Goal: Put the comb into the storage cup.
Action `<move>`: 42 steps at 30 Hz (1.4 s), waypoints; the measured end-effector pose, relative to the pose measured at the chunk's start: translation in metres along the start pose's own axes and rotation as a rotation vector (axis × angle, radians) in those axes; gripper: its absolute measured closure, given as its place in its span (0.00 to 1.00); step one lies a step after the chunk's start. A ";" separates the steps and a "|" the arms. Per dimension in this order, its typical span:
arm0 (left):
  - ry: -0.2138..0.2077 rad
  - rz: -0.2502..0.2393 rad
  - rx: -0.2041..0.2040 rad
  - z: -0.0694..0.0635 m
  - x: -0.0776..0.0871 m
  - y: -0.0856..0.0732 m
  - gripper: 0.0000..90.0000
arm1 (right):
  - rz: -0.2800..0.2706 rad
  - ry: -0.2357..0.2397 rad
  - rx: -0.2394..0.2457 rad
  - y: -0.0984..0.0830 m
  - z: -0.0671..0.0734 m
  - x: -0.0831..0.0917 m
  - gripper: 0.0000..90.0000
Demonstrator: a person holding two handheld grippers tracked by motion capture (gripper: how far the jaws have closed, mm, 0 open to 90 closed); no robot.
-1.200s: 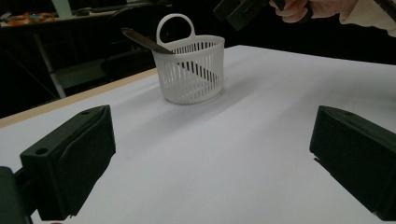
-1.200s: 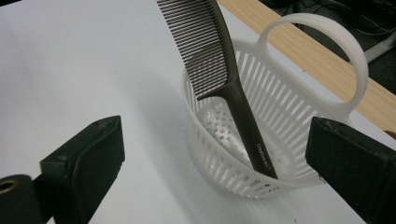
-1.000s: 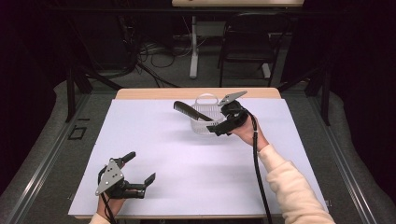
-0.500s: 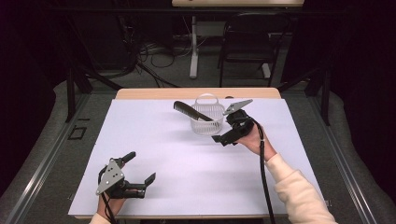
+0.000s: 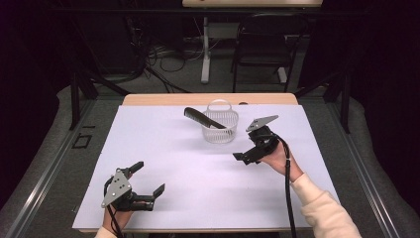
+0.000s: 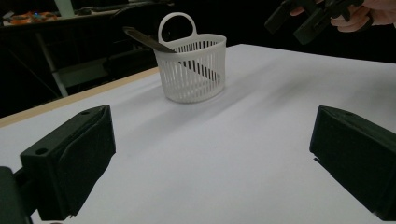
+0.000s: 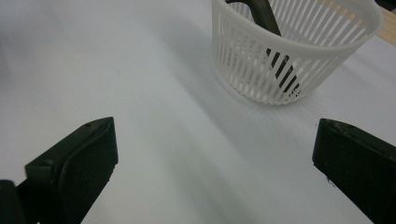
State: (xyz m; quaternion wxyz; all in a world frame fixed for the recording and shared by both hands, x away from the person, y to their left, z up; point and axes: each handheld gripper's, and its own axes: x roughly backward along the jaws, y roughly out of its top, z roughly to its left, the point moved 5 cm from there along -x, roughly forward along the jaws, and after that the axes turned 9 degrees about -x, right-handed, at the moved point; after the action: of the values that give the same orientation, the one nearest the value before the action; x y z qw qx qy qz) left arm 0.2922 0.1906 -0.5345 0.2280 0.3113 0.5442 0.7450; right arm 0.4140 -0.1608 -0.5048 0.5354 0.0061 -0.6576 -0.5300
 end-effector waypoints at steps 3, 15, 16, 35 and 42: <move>0.000 -0.001 0.000 0.000 0.000 0.000 0.00 | -0.008 -0.001 0.004 -0.005 0.002 0.005 0.00; 0.001 -0.002 0.001 0.000 0.001 0.000 0.00 | -0.025 -0.004 0.004 -0.029 0.013 0.022 0.00; 0.000 -0.002 -0.001 0.000 0.001 0.000 0.00 | -0.028 -0.003 0.007 -0.031 0.014 0.023 0.00; 0.002 -0.004 0.005 0.000 0.000 0.000 0.00 | -0.077 -0.029 0.021 -0.067 0.029 0.045 0.00; -0.001 -0.003 0.003 0.000 0.000 0.000 0.00 | -0.101 -0.043 0.031 -0.084 0.034 0.047 0.00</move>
State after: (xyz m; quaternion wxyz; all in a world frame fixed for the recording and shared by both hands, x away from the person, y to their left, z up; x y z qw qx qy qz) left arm 0.2920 0.1906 -0.5341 0.2290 0.3109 0.5456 0.7438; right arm 0.3221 -0.2012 -0.5266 0.4935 0.0362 -0.6758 -0.5462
